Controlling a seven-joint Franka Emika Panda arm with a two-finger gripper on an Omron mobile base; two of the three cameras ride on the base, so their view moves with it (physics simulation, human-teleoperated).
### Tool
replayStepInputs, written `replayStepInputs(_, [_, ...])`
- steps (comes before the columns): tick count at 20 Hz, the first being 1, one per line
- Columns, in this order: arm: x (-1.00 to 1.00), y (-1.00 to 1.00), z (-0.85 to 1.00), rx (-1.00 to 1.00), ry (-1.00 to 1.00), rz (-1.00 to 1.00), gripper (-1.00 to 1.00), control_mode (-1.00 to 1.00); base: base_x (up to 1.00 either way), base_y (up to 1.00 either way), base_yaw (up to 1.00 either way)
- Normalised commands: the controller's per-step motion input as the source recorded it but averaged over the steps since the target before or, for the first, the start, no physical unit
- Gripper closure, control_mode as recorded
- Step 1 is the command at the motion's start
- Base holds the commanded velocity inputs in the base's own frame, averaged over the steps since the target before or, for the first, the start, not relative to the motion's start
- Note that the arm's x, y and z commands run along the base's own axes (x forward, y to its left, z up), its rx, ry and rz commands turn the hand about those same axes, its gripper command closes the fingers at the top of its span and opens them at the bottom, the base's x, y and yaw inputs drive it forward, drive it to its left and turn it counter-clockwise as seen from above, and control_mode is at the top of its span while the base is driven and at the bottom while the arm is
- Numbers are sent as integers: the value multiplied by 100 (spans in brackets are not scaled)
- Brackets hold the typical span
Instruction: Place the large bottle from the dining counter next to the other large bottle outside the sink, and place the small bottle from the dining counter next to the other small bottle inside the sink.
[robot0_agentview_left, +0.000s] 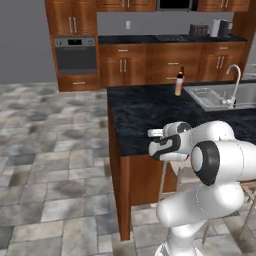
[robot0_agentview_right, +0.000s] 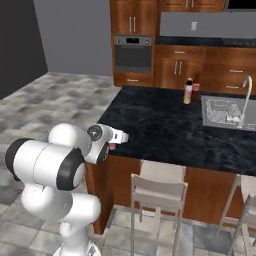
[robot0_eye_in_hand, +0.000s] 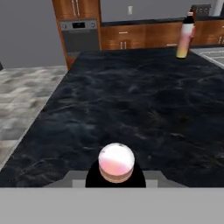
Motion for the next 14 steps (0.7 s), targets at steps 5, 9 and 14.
replayStepInputs(5, [0,0,0,0,0,0,100,100,35,100,0])
replayStepInputs(9, [0,0,0,0,0,0,100,100,41,100,0])
replayStepInputs(14, [0,0,0,0,0,0,100,100,62,99,0])
